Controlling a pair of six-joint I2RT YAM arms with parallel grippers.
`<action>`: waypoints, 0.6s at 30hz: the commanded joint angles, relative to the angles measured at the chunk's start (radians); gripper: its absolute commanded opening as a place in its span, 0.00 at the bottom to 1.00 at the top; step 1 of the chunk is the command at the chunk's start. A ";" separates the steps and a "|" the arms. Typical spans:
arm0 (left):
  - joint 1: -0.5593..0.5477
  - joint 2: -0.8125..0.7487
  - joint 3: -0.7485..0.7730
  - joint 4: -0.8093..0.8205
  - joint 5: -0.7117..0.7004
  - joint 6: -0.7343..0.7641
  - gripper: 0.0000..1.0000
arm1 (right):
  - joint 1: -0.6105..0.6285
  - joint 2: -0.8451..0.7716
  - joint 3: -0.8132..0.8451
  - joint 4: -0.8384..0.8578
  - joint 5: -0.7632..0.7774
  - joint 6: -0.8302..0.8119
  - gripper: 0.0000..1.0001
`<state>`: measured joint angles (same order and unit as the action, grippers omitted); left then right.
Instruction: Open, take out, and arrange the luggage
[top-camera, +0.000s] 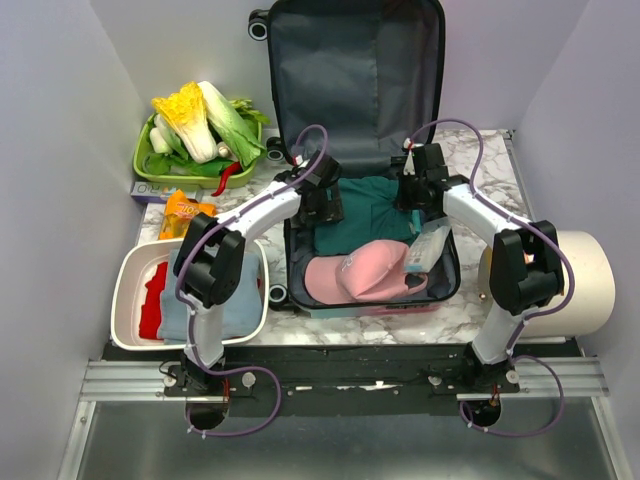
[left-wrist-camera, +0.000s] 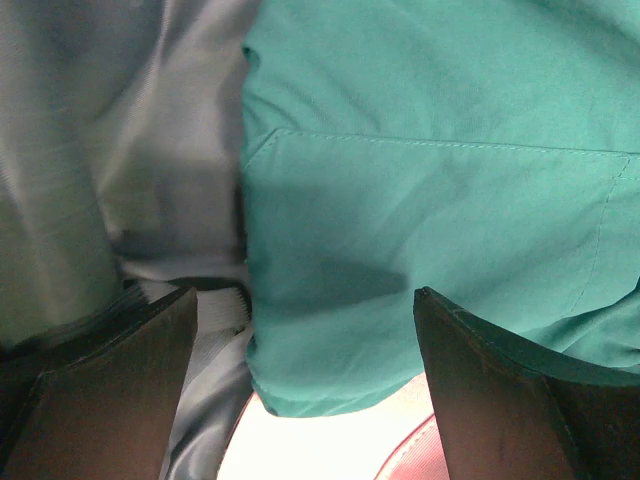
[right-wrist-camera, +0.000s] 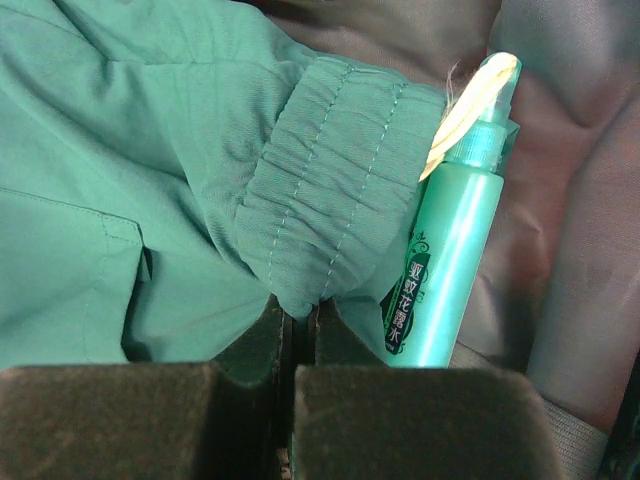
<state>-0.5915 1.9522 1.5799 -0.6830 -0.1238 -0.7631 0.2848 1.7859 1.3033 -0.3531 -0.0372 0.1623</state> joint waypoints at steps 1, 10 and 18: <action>-0.007 0.033 -0.001 0.083 0.070 0.061 0.93 | -0.012 0.004 0.001 0.000 0.043 -0.024 0.01; -0.004 0.088 0.008 0.080 0.075 0.044 0.76 | -0.012 0.006 0.001 -0.006 0.043 -0.021 0.01; -0.005 0.090 0.015 0.117 0.122 0.030 0.46 | -0.013 -0.002 0.001 -0.007 0.000 -0.032 0.01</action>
<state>-0.5915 2.0403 1.5795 -0.5888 -0.0402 -0.7326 0.2848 1.7863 1.3033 -0.3550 -0.0387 0.1558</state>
